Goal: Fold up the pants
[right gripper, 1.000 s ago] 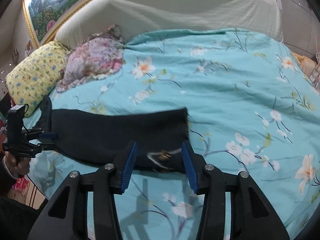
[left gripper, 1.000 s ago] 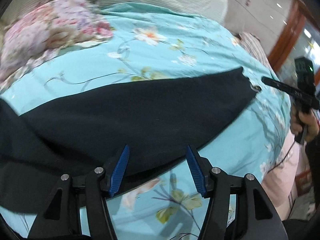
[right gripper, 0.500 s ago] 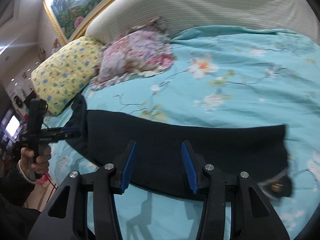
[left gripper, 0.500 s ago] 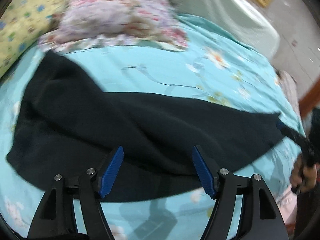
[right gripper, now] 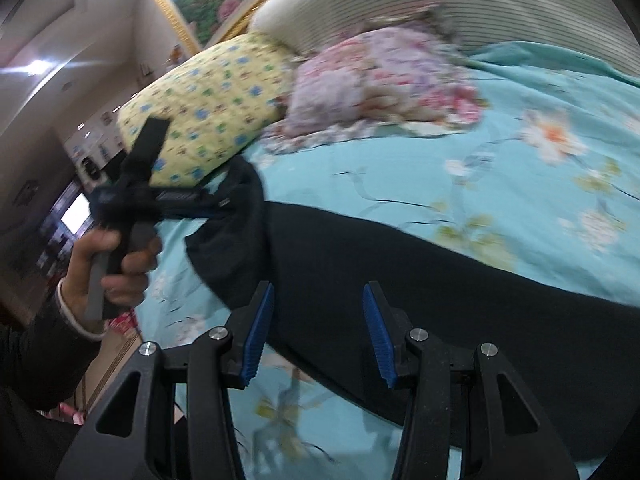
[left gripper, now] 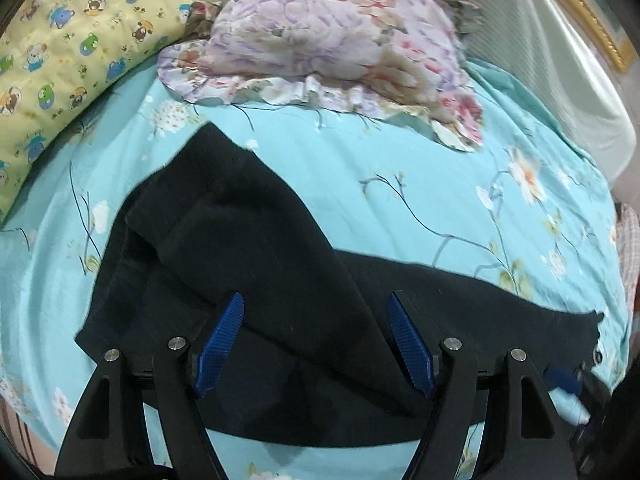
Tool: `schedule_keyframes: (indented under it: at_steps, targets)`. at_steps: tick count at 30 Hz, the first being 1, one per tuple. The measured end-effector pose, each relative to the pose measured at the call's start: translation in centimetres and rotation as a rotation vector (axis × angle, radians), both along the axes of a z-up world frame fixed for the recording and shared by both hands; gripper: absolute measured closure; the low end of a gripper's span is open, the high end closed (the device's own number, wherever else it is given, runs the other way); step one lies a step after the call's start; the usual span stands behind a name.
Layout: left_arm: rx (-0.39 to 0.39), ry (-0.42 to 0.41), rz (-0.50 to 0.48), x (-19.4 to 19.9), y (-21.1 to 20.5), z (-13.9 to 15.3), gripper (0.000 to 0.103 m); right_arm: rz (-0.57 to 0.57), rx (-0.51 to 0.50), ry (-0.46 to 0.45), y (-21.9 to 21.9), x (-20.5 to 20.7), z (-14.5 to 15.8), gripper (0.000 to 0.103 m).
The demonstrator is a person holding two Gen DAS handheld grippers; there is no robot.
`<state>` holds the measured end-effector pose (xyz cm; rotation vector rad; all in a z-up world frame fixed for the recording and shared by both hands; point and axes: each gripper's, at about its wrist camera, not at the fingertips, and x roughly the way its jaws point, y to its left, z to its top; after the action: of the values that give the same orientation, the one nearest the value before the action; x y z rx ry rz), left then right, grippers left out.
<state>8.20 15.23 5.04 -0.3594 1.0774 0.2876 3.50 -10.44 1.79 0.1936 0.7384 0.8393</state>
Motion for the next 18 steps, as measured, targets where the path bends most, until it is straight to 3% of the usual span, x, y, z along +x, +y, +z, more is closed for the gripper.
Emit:
schedule_keyframes:
  at_steps: [7, 14, 16, 18]
  targets:
    - [0.073, 0.09, 0.058, 2.7, 0.7, -1.0, 0.027, 0.137, -0.032, -0.02, 6.8, 0.1, -0.1, 0.055]
    - [0.09, 0.157, 0.095, 3.0, 1.5, -3.4, 0.027, 0.192, -0.16, -0.016, 11.8, 1.5, -2.1, 0.055]
    - [0.078, 0.149, 0.095, 2.8, 1.8, -3.7, 0.037, 0.186, -0.207, -0.007, 12.5, 2.1, -3.1, 0.055]
    - [0.059, 0.144, 0.089, 2.7, 1.8, -3.9, 0.06, 0.194, -0.223, 0.006, 13.0, 2.5, -3.9, 0.056]
